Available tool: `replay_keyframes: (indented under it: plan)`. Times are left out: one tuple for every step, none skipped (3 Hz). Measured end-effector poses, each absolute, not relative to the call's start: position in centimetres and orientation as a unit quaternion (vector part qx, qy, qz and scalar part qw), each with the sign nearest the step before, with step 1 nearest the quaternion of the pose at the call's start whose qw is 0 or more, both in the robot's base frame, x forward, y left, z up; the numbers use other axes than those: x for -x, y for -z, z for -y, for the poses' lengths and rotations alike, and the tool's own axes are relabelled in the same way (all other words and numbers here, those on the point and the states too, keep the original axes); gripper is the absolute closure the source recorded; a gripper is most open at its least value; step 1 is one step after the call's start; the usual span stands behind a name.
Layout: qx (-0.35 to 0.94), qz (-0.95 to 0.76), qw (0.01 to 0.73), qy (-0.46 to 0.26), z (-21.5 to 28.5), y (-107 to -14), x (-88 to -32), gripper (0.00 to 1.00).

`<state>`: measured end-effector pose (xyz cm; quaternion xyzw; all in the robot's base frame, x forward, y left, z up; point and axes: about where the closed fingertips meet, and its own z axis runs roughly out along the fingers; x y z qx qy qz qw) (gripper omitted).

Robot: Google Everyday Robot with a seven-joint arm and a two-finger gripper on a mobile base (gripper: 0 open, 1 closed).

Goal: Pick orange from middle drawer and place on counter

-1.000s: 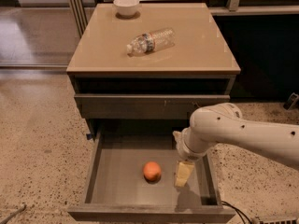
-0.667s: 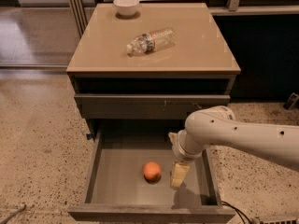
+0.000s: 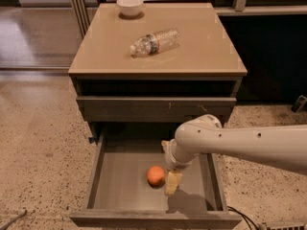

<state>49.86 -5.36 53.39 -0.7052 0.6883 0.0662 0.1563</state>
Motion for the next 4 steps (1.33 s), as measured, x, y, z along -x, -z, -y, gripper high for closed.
replay_keyframes:
  plan:
    - [0.712,-0.684,0.147,-0.055,3.9,-51.2,-49.8,0.0]
    - [0.717,-0.685,0.127,-0.04,2.9,-49.0,-49.6,0.0]
    - [0.717,-0.685,0.127,-0.04,2.9,-49.0,-49.6,0.0]
    - [0.717,-0.683,0.13,-0.05,2.5,-48.1,-49.5,0.0]
